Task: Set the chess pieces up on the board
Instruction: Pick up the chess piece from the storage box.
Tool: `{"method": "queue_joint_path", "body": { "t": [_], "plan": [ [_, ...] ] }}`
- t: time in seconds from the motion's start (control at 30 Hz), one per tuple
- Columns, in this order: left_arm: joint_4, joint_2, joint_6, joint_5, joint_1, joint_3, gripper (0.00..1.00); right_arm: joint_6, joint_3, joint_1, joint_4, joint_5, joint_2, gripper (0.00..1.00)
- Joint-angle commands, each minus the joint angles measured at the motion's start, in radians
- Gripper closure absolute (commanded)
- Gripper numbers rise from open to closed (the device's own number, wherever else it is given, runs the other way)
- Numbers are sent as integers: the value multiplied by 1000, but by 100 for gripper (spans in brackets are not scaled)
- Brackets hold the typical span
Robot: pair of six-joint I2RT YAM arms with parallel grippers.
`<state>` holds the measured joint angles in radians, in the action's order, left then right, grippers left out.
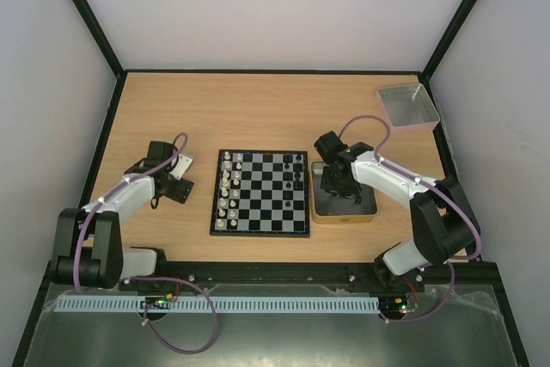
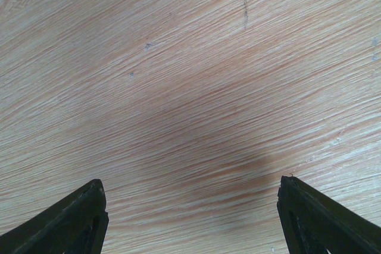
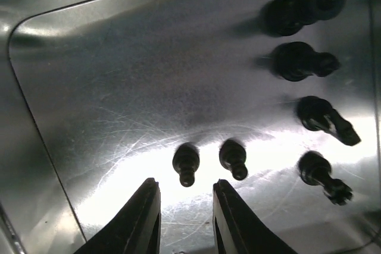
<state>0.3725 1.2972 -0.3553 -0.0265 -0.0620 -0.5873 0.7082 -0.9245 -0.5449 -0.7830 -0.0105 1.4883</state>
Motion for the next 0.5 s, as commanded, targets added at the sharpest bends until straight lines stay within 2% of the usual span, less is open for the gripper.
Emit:
{"method": "queue_joint_path", "body": {
  "t": [0.0, 0.47],
  "plan": [
    [14, 2, -7, 5, 4, 13, 22, -28, 9, 6, 42, 42, 26, 76],
    [15, 0, -8, 7, 4, 13, 22, -36, 62, 17, 85, 64, 79, 77]
  ]
}}
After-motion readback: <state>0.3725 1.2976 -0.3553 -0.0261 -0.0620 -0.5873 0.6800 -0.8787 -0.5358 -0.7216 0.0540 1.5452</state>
